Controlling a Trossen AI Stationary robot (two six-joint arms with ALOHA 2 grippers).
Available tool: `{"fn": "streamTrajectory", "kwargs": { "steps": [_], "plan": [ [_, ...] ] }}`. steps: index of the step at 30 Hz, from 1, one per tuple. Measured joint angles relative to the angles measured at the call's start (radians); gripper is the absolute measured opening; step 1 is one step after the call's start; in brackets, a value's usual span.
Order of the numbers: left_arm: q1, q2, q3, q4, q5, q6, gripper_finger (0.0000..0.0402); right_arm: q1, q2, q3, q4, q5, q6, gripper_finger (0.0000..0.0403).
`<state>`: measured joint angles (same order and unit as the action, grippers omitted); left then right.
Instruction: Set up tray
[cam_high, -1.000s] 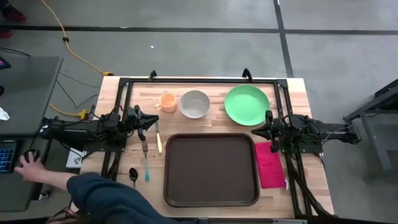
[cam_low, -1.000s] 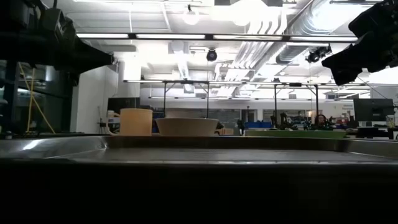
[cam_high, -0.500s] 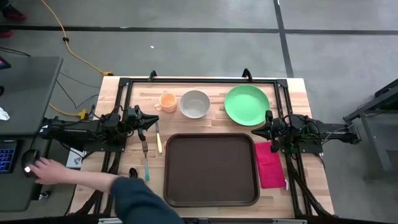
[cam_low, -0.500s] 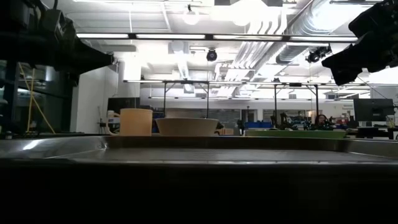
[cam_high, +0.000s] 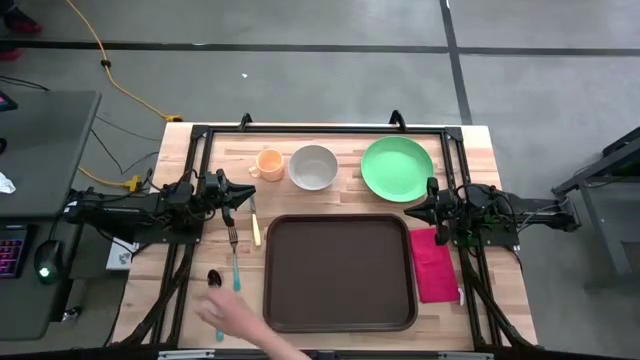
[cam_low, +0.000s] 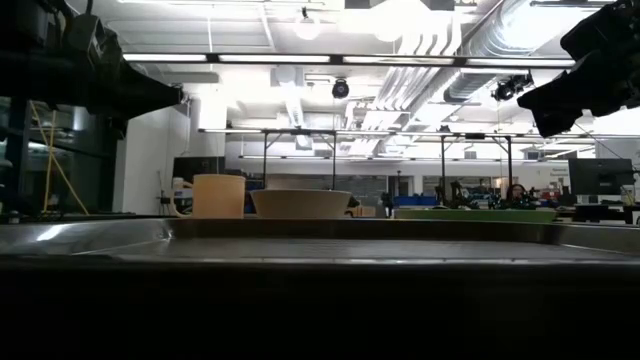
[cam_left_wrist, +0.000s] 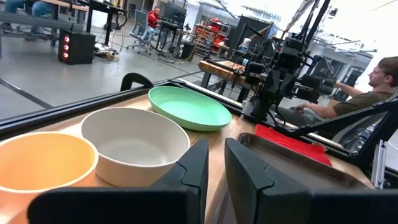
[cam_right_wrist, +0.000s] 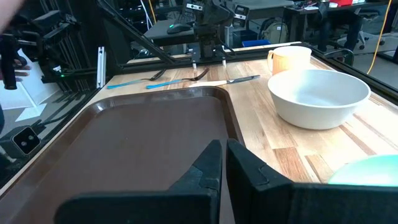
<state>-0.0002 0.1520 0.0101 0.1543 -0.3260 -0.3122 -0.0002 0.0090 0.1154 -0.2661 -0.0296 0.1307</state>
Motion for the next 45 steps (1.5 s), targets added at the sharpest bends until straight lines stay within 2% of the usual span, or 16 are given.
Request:
{"fn": "streamTrajectory", "kwargs": {
  "steps": [7, 19, 23, 29, 36, 45],
  "plan": [
    [0.000, 0.000, 0.000, 0.001, 0.000, 0.000, 0.0085, 0.000, 0.000, 0.000, 0.000, 0.000, 0.000, 0.0000],
    [0.000, 0.000, 0.000, 0.016, -0.075, 0.020, 0.0085, 0.000, 0.000, 0.000, 0.000, 0.000, 0.000, 0.0000],
    [0.000, 0.000, 0.009, 0.037, -0.110, 0.097, 0.0085, 0.000, 0.000, 0.000, 0.000, 0.000, 0.000, 0.0000],
    [0.000, -0.001, 0.076, 0.037, -0.130, 0.252, 0.0085, 0.000, 0.000, 0.000, 0.000, 0.000, 0.000, 0.0000],
    [0.000, -0.001, 0.154, 0.034, -0.223, 0.256, 0.0085, 0.000, 0.000, 0.000, 0.000, 0.000, 0.000, 0.0000],
    [0.000, 0.000, 0.244, 0.029, -0.224, 0.256, 0.0085, 0.000, 0.002, 0.000, 0.000, 0.000, 0.000, 0.0000]
  ]
}}
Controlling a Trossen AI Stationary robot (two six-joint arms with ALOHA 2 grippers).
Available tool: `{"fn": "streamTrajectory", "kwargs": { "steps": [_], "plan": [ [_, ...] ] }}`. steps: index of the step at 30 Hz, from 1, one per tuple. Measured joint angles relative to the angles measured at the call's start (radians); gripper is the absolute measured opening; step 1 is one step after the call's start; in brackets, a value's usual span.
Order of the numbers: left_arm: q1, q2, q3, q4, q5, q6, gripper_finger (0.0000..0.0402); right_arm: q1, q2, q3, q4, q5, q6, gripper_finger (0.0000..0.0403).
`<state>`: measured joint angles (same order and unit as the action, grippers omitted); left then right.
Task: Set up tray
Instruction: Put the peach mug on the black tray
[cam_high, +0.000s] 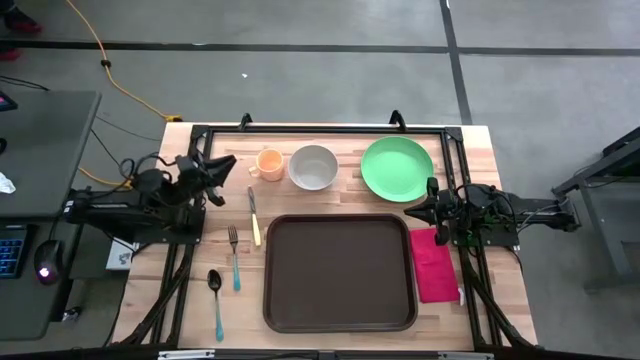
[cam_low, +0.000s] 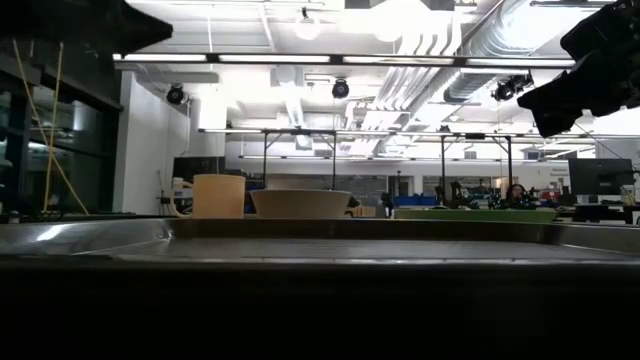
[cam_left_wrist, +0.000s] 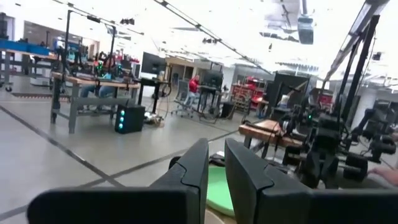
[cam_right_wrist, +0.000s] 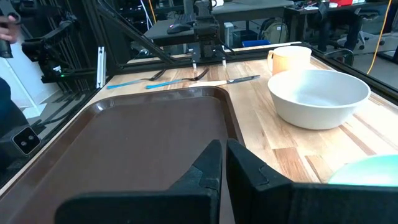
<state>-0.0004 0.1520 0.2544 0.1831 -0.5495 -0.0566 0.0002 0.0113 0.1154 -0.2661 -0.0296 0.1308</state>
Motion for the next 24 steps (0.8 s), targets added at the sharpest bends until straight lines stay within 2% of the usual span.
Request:
{"fn": "streamTrajectory", "kwargs": {
  "steps": [2, 5, 7, 15, 18, 24],
  "plan": [
    [0.000, 0.000, 0.012, -0.003, 0.000, -0.005, 0.0085, 0.000, 0.000, 0.000, 0.000, 0.011, -0.076, 0.0000],
    [0.000, 0.000, 0.027, -0.007, 0.000, -0.027, 0.0085, 0.000, 0.000, 0.000, 0.000, 0.072, -0.314, 0.0000],
    [0.000, 0.000, 0.031, -0.007, 0.000, -0.028, 0.0085, 0.000, 0.000, 0.000, 0.000, 0.128, -0.375, 0.0000],
    [0.000, 0.000, 0.032, -0.008, -0.001, -0.031, 0.0085, 0.000, 0.000, 0.000, 0.001, 0.338, -0.220, 0.0000],
    [0.000, 0.000, 0.032, -0.008, -0.003, -0.031, 0.0085, 0.000, 0.000, 0.000, 0.001, 0.359, -0.190, 0.0000],
    [0.000, 0.000, 0.032, -0.007, -0.003, -0.031, 0.0085, 0.000, 0.000, 0.000, 0.001, 0.367, -0.264, 0.0000]
  ]
}}
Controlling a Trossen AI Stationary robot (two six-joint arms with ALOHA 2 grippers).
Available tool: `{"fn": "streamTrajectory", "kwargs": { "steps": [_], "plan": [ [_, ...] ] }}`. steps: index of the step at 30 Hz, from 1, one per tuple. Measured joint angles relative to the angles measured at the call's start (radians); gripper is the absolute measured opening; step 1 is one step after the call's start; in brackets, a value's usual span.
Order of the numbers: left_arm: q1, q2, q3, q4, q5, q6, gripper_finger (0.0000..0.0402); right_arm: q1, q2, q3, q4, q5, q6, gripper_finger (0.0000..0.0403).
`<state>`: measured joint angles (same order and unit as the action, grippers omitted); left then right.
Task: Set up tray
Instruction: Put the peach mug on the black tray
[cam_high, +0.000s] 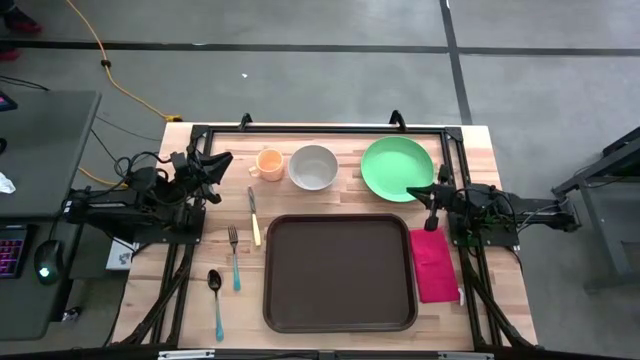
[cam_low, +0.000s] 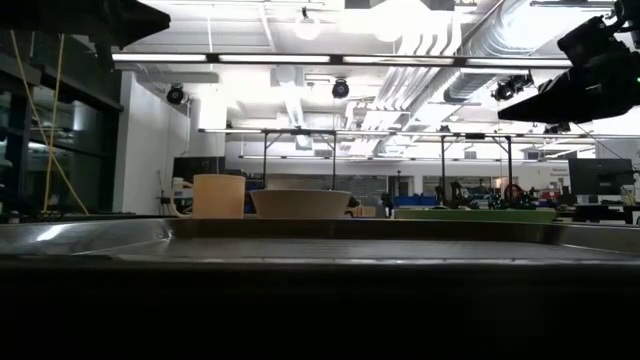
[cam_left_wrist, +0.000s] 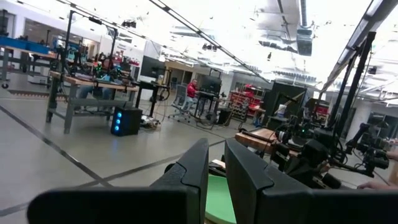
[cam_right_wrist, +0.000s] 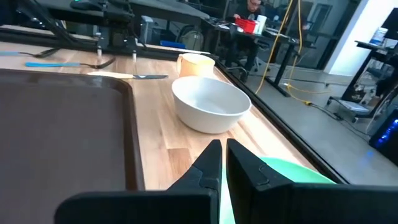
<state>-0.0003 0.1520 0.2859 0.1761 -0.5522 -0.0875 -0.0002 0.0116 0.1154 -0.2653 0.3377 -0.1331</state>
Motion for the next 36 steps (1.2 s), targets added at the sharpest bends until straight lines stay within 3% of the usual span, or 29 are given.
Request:
{"fn": "streamTrajectory", "kwargs": {
  "steps": [8, 13, 20, 36],
  "plan": [
    [0.000, 0.000, 0.000, 0.000, 0.000, -0.039, 0.0085, 0.000, 0.000, 0.000, 0.000, -0.006, -0.009, 0.0000],
    [0.000, 0.000, 0.000, 0.000, 0.000, -0.048, 0.0085, 0.000, 0.000, 0.000, 0.000, 0.028, -0.288, 0.0000],
    [0.000, 0.000, 0.000, 0.001, 0.000, -0.049, 0.0085, 0.000, 0.000, 0.000, 0.002, 0.050, -0.386, 0.0000],
    [0.000, 0.001, 0.000, 0.009, -0.008, -0.050, 0.0085, 0.000, 0.000, 0.000, 0.272, 0.075, 0.144, 0.0000]
  ]
}}
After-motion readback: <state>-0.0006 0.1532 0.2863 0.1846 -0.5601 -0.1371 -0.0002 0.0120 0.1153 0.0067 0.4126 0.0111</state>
